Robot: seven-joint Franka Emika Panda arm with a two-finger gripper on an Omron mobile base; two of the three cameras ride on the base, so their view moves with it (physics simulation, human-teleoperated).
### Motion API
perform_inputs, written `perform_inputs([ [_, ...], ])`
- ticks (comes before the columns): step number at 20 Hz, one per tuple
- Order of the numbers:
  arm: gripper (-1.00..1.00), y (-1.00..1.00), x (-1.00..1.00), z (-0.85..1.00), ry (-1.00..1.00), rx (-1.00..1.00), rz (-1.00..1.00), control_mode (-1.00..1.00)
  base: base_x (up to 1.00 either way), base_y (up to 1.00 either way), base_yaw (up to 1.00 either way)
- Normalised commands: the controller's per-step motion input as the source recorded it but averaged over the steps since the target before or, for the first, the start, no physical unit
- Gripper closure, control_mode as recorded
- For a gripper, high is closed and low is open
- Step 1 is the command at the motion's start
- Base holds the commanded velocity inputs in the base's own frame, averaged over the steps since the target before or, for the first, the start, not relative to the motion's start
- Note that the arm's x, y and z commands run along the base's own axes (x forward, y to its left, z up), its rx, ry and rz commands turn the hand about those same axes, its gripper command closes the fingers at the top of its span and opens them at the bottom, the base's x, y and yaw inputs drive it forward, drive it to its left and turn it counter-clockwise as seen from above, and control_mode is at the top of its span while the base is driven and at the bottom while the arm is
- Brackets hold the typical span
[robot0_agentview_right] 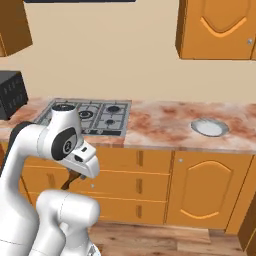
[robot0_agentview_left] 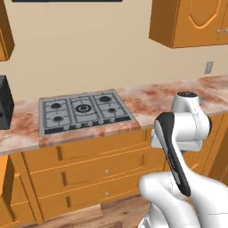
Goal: Pick up the knife from the drawer and place it on the cutting board. Then place the meat from the plate to the cutting board.
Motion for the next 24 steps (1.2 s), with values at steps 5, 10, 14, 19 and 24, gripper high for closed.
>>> perform_inputs([
  [5,1.00,0.00,0.00,0.00,0.00,0.00,0.00,1.00,-0.07,1.00,0.10],
  [10,1.00,0.00,0.00,0.00,0.00,0.00,0.00,1.00,0.00,1.00,0.23],
  [14,1.00,0.00,0.00,0.00,0.00,0.00,0.00,1.00,0.00,1.00,0.27],
  [19,1.00,0.00,0.00,0.00,0.00,0.00,0.00,1.00,0.19,0.99,0.08],
  [24,1.00,0.00,0.00,0.00,0.00,0.00,0.00,1.00,0.27,0.94,0.00],
])
